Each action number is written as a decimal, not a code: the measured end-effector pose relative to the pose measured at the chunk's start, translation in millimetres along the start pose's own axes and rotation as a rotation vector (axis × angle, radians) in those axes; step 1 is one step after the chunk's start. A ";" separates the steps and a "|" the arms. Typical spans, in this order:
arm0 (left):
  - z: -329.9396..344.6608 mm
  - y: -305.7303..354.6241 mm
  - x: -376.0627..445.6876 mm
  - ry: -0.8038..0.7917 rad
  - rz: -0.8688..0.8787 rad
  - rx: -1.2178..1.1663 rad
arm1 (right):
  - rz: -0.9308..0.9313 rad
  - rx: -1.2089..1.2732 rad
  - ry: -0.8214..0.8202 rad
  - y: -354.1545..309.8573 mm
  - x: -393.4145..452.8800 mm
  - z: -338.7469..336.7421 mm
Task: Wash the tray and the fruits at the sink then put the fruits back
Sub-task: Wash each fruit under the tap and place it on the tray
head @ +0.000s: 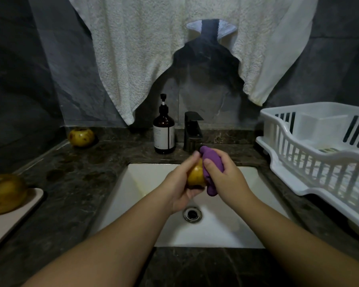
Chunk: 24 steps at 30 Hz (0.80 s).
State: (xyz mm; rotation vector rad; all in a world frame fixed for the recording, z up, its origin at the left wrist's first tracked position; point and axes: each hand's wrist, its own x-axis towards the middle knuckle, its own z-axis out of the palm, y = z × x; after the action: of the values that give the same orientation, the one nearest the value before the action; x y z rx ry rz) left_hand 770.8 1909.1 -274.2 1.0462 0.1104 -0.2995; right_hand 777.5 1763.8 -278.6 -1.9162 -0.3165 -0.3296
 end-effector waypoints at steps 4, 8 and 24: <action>-0.6 1.7 1.6 0.080 -0.011 -0.048 | -0.068 -0.012 -0.030 -0.5 -6.7 0.0; -0.2 5.9 0.0 0.040 -0.028 -0.195 | -0.052 0.003 -0.024 -3.0 -4.5 5.5; 2.5 3.1 -0.8 0.061 0.021 -0.014 | -0.077 -0.017 0.014 1.0 -2.8 1.6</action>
State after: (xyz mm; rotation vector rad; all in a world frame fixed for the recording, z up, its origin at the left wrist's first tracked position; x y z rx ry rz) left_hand 770.8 1908.5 -270.2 1.0421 0.1562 -0.2474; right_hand 775.4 1764.8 -281.1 -1.9212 -0.3800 -0.3983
